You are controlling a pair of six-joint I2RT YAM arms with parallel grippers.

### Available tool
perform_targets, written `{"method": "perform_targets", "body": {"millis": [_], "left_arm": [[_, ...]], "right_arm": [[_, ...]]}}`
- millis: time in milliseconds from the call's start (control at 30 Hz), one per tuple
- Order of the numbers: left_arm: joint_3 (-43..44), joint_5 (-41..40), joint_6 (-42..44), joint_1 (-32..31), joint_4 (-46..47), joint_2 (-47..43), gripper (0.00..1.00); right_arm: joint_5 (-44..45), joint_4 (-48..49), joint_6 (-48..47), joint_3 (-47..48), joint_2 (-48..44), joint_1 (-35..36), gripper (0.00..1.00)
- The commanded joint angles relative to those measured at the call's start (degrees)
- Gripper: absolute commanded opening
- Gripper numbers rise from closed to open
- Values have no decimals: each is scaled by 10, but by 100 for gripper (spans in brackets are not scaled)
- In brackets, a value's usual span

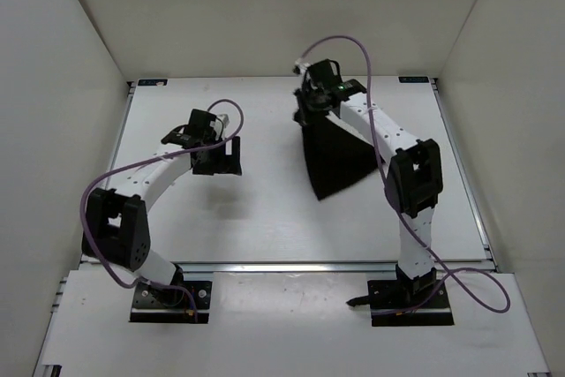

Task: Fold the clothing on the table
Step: Flatten the skirt out

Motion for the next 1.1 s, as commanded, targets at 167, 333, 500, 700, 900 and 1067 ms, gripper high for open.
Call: {"method": "perform_targets", "body": {"millis": [167, 333, 500, 700, 900, 1067], "left_arm": [[75, -27, -4, 51, -6, -114, 98], [103, -21, -2, 36, -13, -133, 98], [76, -1, -4, 24, 14, -135, 99], [43, -1, -6, -7, 38, -124, 99], [34, 16, -4, -35, 54, -91, 99], [0, -2, -32, -107, 80, -65, 99]], "right_arm": [[-136, 90, 79, 166, -123, 19, 0], [-126, 200, 108, -88, -223, -55, 0], [-136, 241, 172, -340, -252, -94, 0], [-180, 263, 220, -509, -259, -137, 0], [-165, 242, 204, -555, -297, -164, 0], [-157, 197, 176, -568, -312, -155, 7]]}}
